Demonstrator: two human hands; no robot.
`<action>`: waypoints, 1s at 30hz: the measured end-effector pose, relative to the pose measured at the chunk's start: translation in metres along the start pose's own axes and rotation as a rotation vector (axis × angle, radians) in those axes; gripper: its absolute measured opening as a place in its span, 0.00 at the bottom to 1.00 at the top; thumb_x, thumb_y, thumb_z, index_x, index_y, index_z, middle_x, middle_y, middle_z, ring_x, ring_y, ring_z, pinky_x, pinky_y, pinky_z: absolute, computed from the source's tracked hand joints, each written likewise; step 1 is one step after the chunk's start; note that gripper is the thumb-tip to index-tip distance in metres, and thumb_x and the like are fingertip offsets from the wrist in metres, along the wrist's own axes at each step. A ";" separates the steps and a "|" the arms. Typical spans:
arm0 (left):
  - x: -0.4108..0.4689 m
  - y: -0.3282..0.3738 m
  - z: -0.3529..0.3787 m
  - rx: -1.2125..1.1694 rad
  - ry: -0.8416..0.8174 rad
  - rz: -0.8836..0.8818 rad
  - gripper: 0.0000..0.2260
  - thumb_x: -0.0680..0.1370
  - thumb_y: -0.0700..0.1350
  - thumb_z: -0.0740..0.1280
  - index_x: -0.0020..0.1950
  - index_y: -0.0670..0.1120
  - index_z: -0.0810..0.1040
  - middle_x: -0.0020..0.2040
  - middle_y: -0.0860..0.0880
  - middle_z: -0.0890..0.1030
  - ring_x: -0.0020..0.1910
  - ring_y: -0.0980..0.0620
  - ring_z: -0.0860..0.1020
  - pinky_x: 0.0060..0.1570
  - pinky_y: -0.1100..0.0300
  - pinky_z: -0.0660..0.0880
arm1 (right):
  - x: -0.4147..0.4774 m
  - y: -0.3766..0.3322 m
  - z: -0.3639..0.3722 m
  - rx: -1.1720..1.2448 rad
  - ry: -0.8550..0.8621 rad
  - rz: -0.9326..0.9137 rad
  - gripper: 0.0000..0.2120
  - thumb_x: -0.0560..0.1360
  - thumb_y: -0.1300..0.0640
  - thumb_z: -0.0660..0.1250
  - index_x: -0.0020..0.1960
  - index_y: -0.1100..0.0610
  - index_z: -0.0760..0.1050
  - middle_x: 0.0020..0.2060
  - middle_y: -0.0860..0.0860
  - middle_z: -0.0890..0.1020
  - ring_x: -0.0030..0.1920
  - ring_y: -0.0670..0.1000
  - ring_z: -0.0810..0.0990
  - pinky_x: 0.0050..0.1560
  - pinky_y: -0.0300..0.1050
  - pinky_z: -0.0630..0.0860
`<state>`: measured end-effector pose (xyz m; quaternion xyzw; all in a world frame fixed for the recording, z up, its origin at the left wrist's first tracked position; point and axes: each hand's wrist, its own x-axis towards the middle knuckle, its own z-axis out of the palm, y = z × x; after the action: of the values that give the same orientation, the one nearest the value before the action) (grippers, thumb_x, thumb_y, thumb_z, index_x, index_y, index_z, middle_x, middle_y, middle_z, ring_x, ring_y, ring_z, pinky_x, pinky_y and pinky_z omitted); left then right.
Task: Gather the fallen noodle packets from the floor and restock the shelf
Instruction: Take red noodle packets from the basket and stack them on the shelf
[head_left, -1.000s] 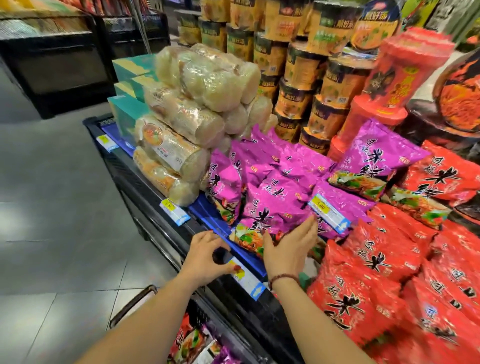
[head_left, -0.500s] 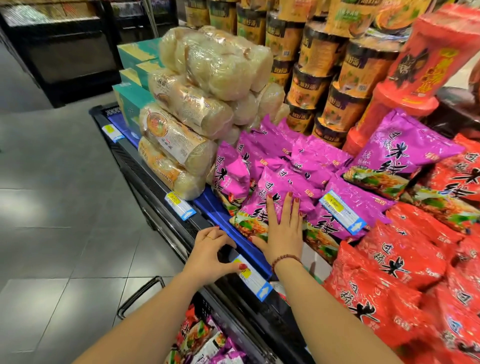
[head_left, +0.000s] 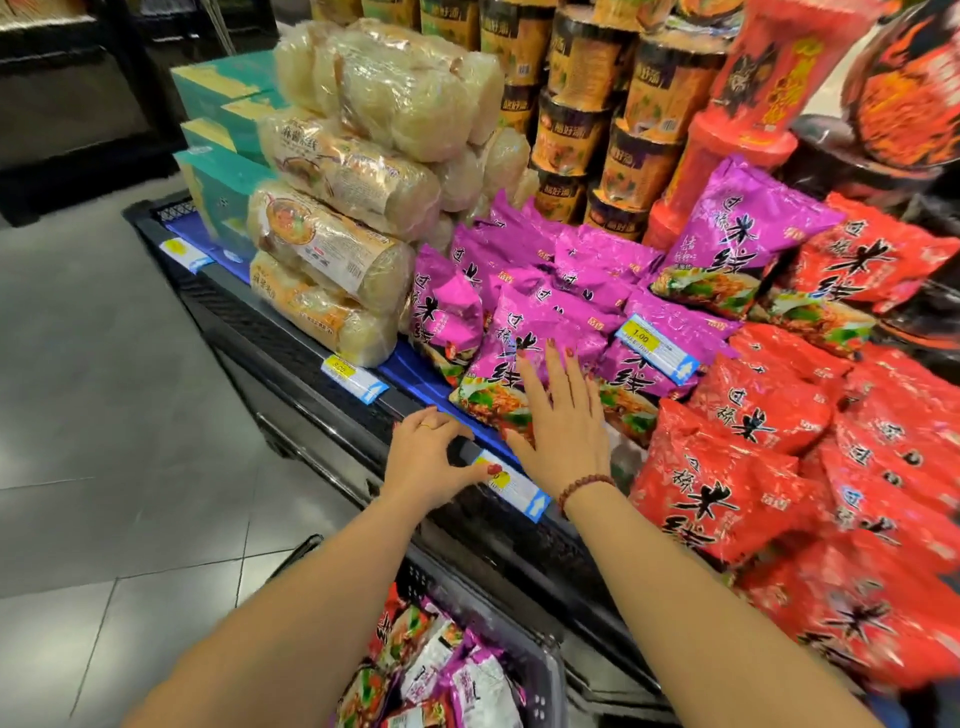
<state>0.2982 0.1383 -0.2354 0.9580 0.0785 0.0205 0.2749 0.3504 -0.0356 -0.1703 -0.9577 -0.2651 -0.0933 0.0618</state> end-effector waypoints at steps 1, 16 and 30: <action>-0.002 0.003 -0.001 0.026 -0.001 0.016 0.30 0.68 0.69 0.69 0.63 0.53 0.78 0.67 0.51 0.75 0.73 0.46 0.62 0.73 0.51 0.56 | -0.013 -0.006 -0.003 0.006 0.032 -0.014 0.43 0.73 0.45 0.69 0.78 0.50 0.47 0.77 0.56 0.53 0.77 0.60 0.52 0.74 0.56 0.50; -0.134 -0.117 0.013 0.071 -0.073 0.192 0.17 0.71 0.45 0.74 0.59 0.44 0.80 0.57 0.45 0.80 0.59 0.42 0.76 0.60 0.48 0.72 | -0.184 -0.084 0.104 0.174 -0.213 0.077 0.32 0.71 0.49 0.72 0.71 0.58 0.68 0.69 0.56 0.71 0.68 0.59 0.71 0.68 0.55 0.67; -0.256 -0.266 0.188 0.029 -0.281 -0.270 0.28 0.67 0.57 0.70 0.63 0.43 0.79 0.60 0.42 0.78 0.60 0.41 0.75 0.60 0.53 0.72 | -0.292 -0.086 0.341 0.385 -0.742 0.425 0.35 0.72 0.49 0.70 0.75 0.57 0.61 0.72 0.57 0.66 0.72 0.59 0.63 0.72 0.52 0.59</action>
<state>0.0237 0.2206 -0.5349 0.9362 0.1673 -0.1516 0.2695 0.1097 -0.0503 -0.5583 -0.9304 -0.0795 0.3212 0.1573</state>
